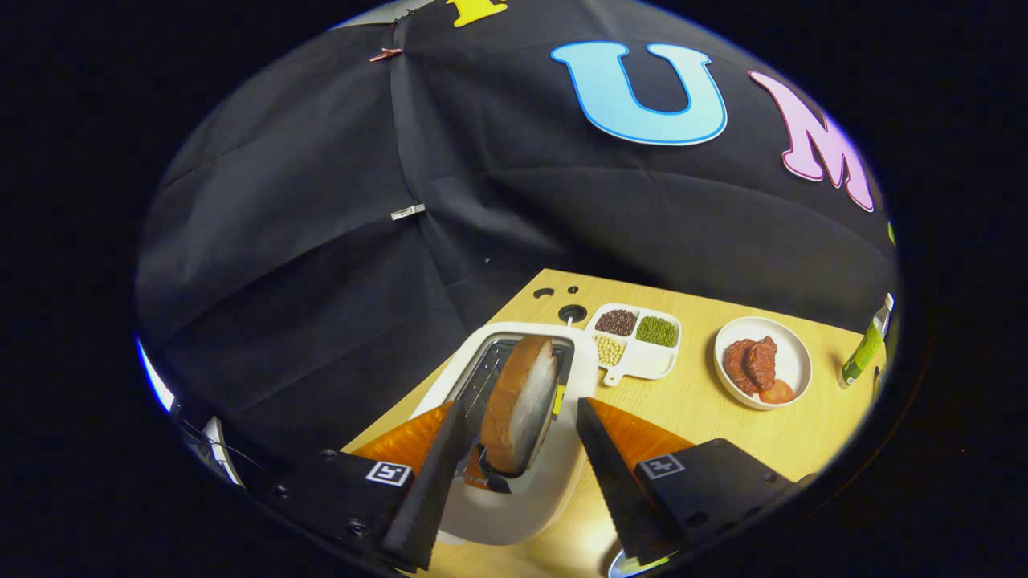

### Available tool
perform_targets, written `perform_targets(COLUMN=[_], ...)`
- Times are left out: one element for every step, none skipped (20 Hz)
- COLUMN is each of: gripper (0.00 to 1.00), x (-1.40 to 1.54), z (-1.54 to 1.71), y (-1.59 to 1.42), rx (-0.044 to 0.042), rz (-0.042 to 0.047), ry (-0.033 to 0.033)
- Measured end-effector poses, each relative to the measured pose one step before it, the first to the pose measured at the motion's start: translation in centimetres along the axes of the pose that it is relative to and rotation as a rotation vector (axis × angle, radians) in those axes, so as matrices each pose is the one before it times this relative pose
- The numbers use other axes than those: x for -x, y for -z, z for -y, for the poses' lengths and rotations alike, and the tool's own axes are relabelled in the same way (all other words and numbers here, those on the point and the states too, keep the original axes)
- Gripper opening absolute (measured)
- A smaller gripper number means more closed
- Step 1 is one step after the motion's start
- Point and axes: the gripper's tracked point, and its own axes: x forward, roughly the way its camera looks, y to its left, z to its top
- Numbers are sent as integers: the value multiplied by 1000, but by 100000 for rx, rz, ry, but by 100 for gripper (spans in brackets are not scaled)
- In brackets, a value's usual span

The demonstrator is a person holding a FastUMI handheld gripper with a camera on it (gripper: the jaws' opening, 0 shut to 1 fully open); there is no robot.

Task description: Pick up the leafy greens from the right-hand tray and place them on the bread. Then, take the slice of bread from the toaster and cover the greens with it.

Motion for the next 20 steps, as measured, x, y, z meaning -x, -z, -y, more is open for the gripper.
perform_targets(gripper=[83,75,72,62,58,48,40,33,26,27,27,16,16,14,14,14,14,14,14,14], x=[-415,-216,-195,-111,-106,-23,4,135,-89,48,197,201,32,227,259,371,600,368,747,743], z=[-27,58,70,149,144,-195,-150,87,-220,325,236,-178,162,-122,-126,154,100,30,-21,64], y=[-11,-246,188,-119,35,458,224,219,106,70,-6,-68,179,-159,63,155,-531,-752,-721,-882], rx=[-707,-693,-710,32,-46,-522,-366,-462,-286,-192,-235,393,363,252,-45,0,308,736,738,748], rz=[95,285,-546,332,-500,-1749,-804,-1314,-889,-935,120,-1898,-346,-484,-1017,-1151,702,1435,1743,2050], ry=[536,479,336,666,349,-307,-475,-462,-553,865,673,-1023,195,-1265,-951,-469,-477,-62,-365,-293])
